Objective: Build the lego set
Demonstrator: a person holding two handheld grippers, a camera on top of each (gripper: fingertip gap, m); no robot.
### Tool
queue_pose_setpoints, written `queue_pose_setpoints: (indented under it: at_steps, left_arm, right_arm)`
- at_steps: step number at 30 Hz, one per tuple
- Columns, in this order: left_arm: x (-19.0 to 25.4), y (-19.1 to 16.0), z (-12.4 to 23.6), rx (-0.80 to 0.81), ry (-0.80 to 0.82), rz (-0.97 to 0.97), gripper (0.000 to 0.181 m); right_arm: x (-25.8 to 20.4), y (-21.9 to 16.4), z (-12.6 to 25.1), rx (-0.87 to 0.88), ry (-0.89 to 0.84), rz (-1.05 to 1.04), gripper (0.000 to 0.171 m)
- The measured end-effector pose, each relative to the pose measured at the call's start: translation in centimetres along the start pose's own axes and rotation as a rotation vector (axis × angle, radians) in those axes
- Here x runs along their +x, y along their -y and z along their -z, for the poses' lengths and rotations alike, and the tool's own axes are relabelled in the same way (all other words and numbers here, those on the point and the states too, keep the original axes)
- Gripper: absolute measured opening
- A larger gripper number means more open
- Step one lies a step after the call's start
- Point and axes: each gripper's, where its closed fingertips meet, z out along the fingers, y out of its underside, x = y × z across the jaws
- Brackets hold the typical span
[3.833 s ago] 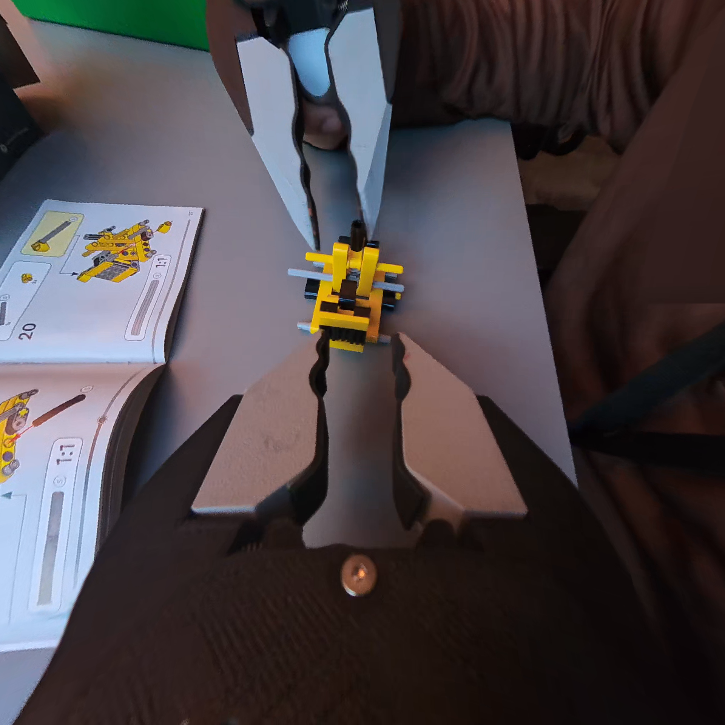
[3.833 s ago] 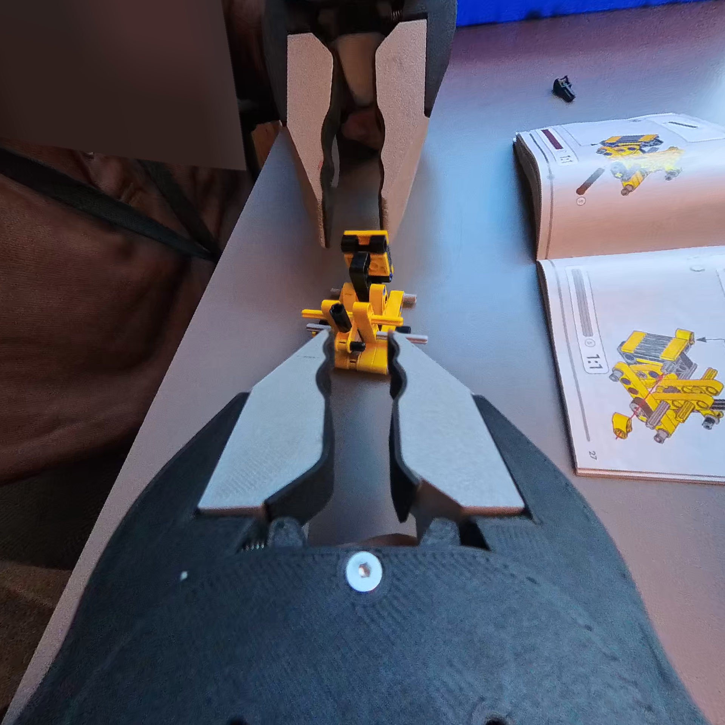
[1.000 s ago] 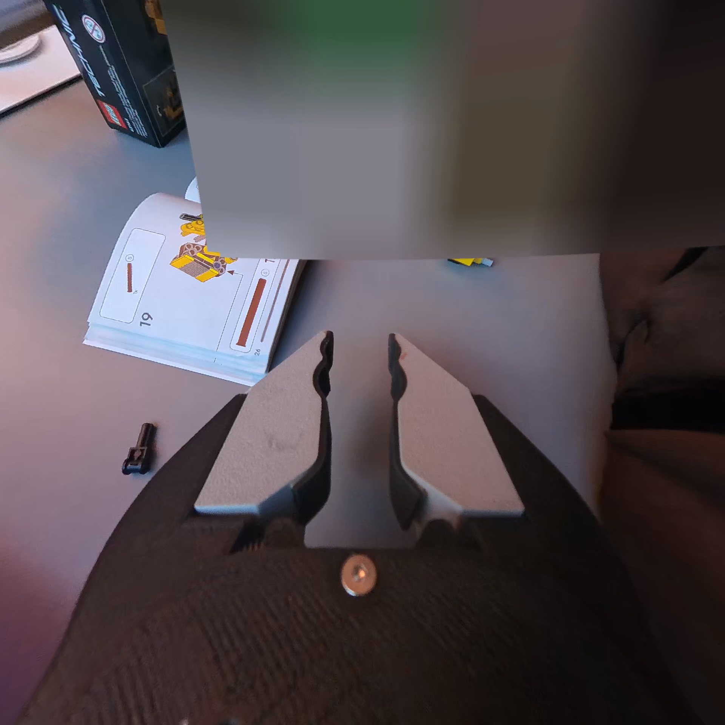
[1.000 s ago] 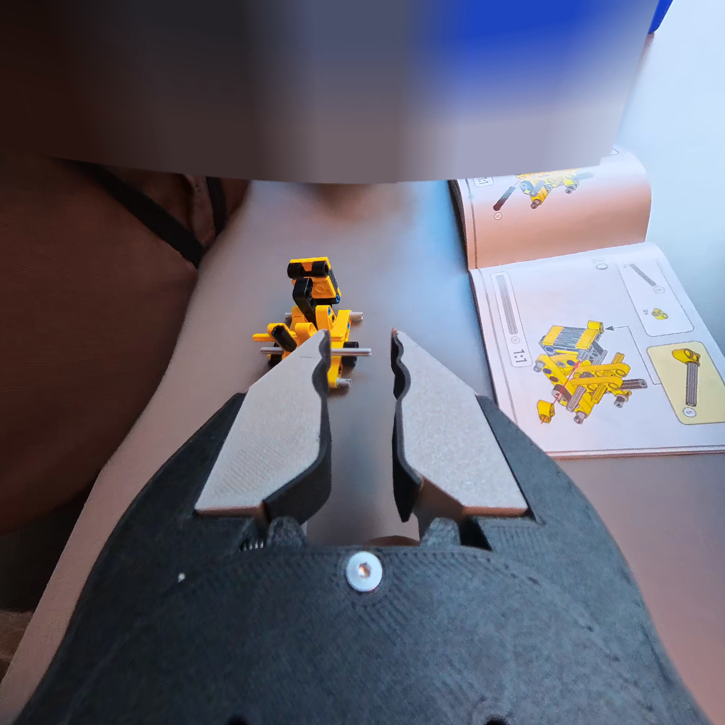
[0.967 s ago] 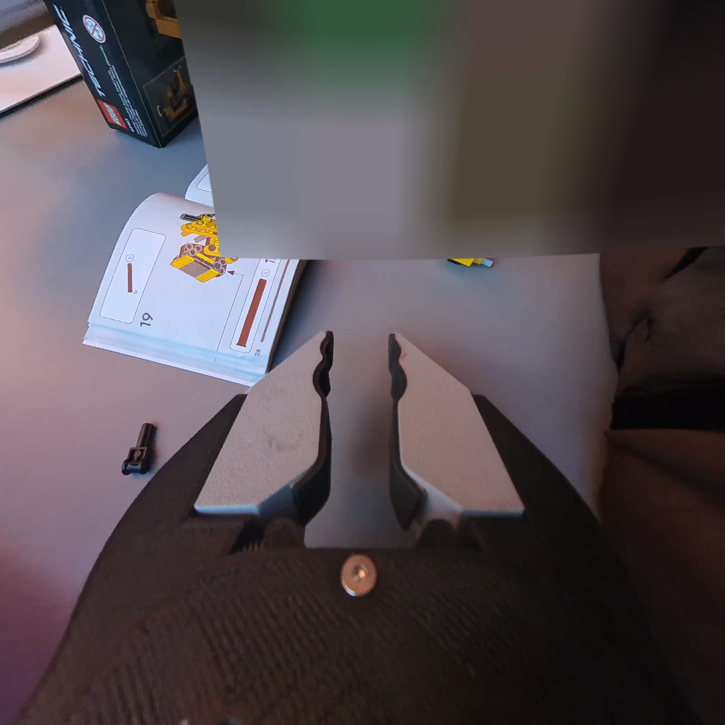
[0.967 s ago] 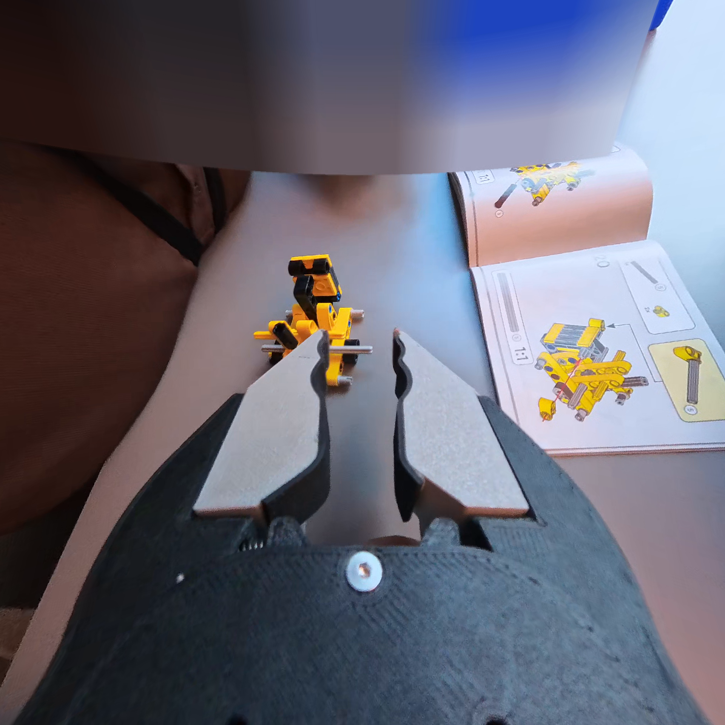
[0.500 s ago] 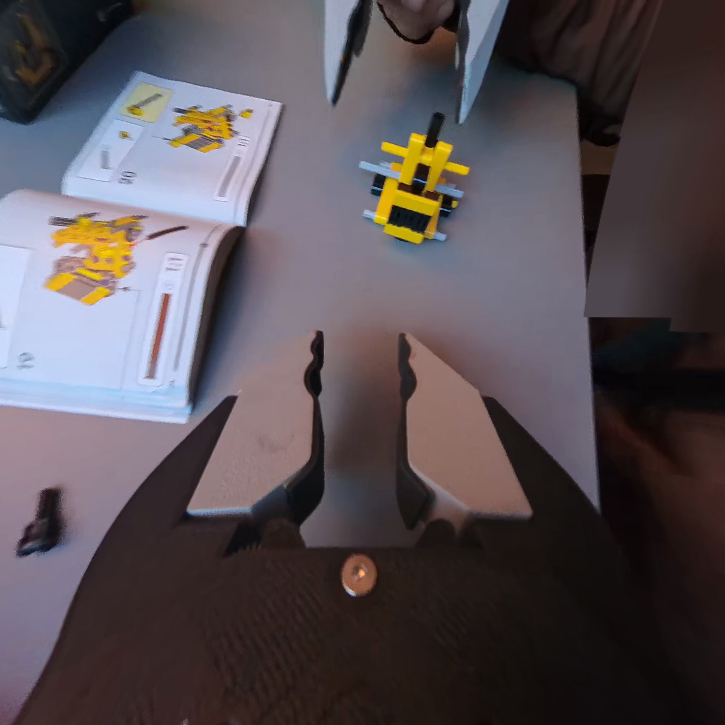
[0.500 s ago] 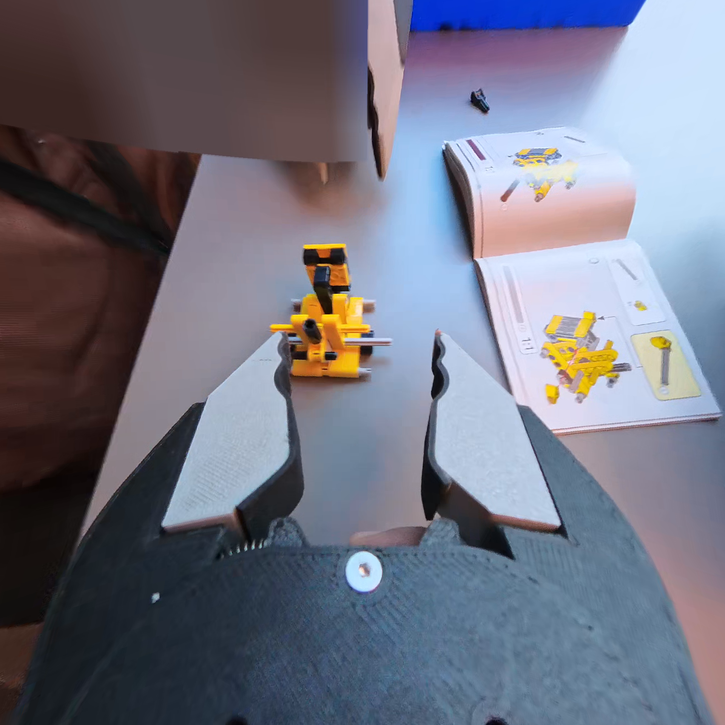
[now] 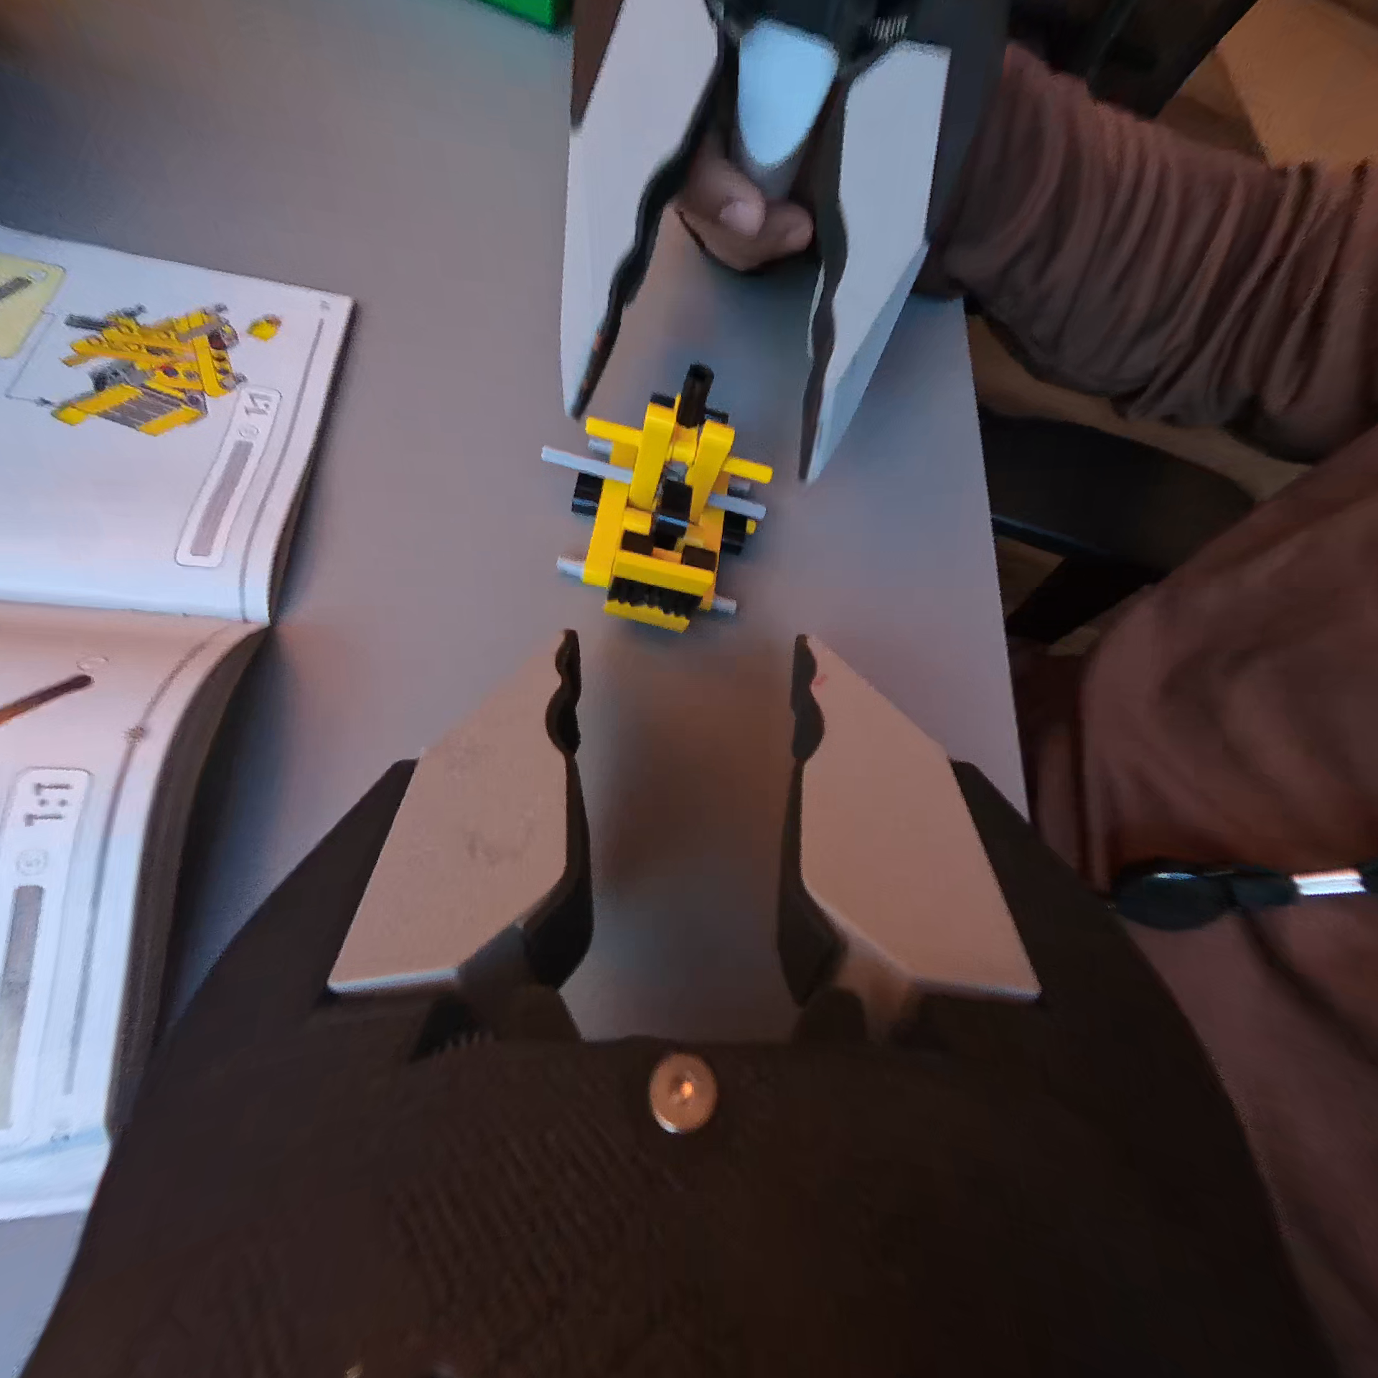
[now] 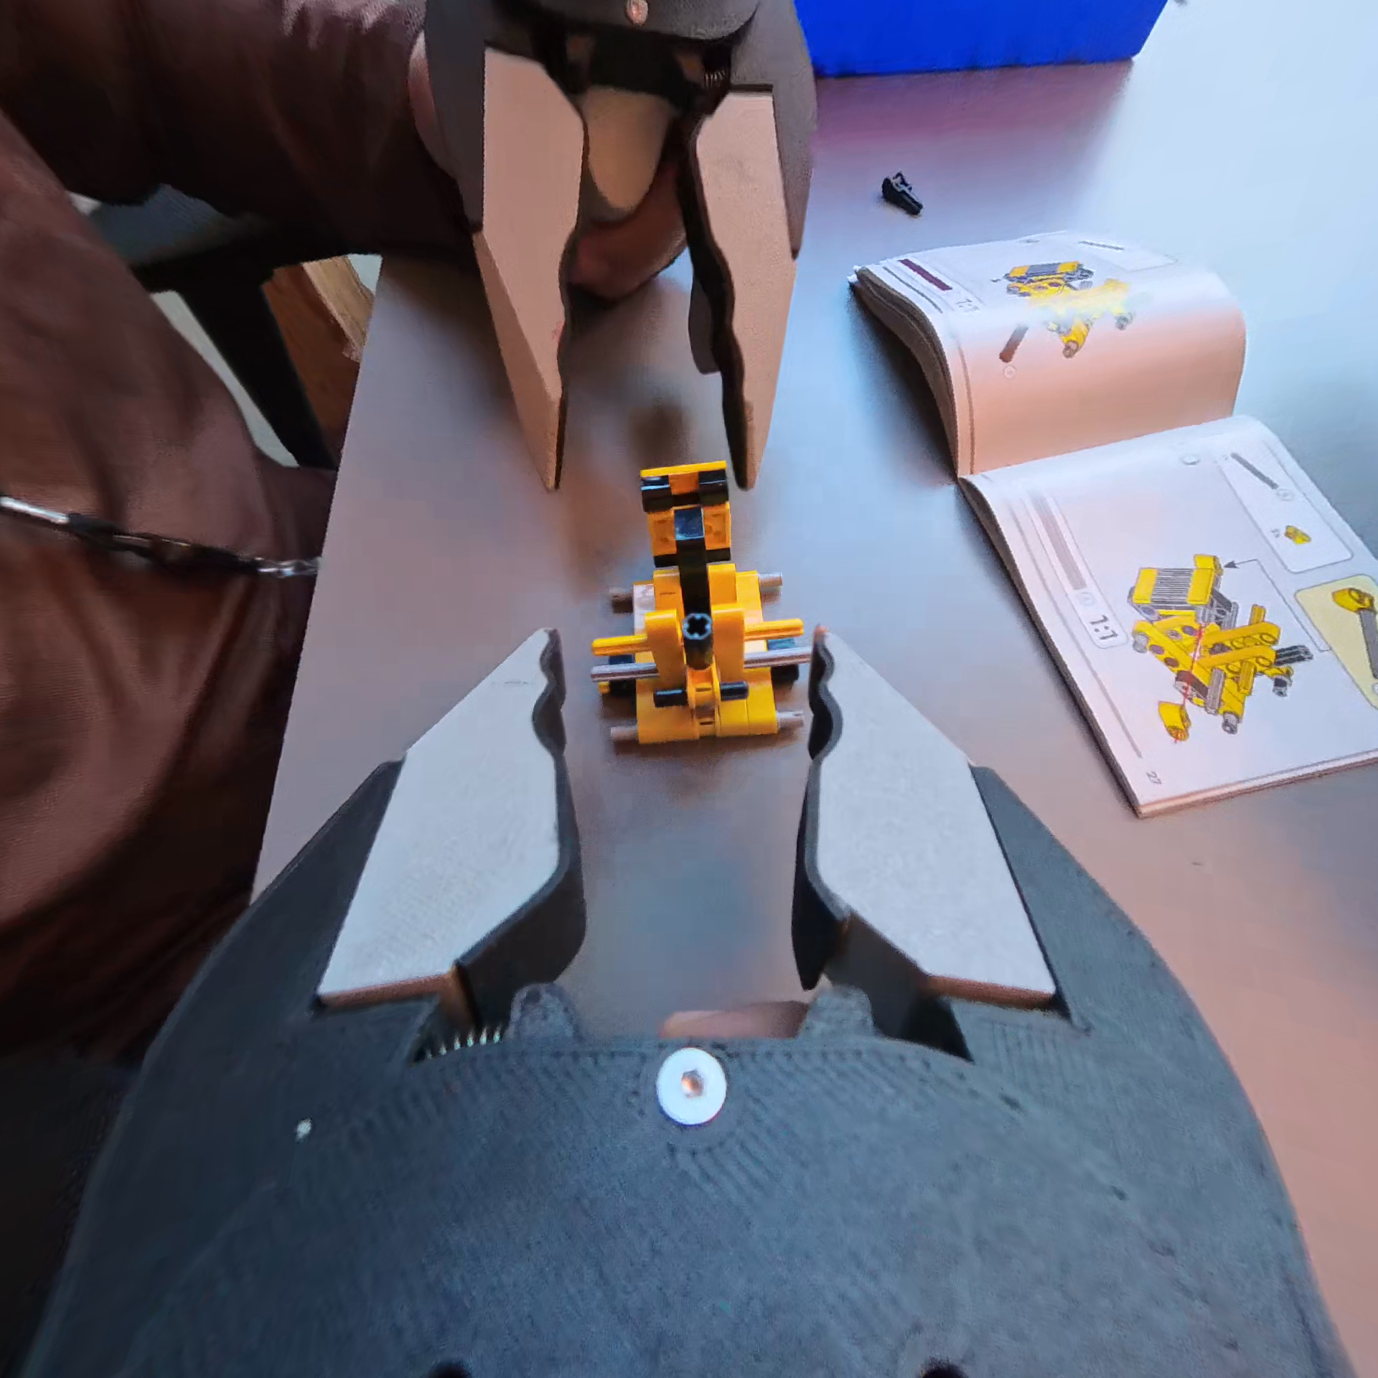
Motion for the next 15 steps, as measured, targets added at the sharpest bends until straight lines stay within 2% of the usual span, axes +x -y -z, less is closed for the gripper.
queue_pose_setpoints:
  at_steps: [1, 4, 8, 10, 15]
  left_arm:
    - [-0.2, 0.4, 0.2, 0.026, 0.004, -0.005, 0.051]
    - [-0.9, 0.8, 0.5, 0.045, 0.030, -0.033, 0.041]
    - [-0.8, 0.2, -0.3, -0.026, 0.002, -0.085, 0.035]
    - [-0.3, 0.5, -0.8, -0.026, -0.012, -0.116, 0.030]
    - [-0.5, 1.2, -2.0, -0.048, 0.021, -0.183, 0.025]
  right_arm:
    - [0.0, -0.1, -0.3, -0.014, -0.003, 0.003, 0.061]
    - [0.0, -0.4, -0.6, -0.039, -0.011, 0.012, 0.056]
    - [0.0, -0.3, -0.3, -0.024, 0.003, -0.004, 0.051]
    - [-0.2, -0.3, -0.3, -0.028, 0.018, -0.003, 0.040]
    - [-0.3, -0.4, -0.4, -0.036, 0.033, 0.000, 0.040]
